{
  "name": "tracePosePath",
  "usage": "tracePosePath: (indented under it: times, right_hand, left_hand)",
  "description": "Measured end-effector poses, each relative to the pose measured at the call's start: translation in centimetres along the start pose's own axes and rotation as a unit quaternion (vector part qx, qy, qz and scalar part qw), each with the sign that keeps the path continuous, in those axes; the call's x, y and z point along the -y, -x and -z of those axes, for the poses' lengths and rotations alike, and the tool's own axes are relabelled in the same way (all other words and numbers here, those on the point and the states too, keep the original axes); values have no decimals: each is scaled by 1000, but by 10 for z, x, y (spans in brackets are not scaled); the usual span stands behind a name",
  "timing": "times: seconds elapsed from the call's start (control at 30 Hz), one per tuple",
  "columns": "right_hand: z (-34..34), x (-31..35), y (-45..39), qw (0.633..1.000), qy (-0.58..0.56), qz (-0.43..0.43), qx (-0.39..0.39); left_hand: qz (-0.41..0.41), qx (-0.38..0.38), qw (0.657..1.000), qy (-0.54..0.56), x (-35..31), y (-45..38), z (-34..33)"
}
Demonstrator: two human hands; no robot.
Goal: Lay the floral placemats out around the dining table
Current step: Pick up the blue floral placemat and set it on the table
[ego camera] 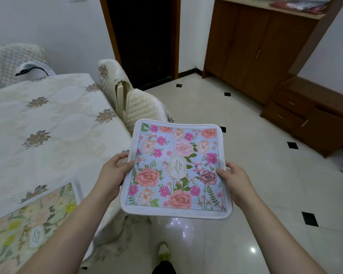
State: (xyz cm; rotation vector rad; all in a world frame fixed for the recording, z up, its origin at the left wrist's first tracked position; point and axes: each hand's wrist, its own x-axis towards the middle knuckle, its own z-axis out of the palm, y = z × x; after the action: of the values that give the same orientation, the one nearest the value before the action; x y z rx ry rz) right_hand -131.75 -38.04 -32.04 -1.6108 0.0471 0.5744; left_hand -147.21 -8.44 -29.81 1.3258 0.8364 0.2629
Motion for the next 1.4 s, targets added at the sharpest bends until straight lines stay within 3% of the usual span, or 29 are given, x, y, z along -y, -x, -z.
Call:
tracePosePath:
  times: [0.73,1.1,1.4]
  right_hand:
    - [42,87,-166,997,3,14,-71]
    - [92,129,-298,1000,-15,17,1]
    - [94,169,-387,997,3,4,75]
  left_hand:
    - [4,94,996,2,-76,-186,-111]
    - [-28,21,999,-36,-106,-247,-200]
    - [-12,-43,999,4,-125,-291,-230]
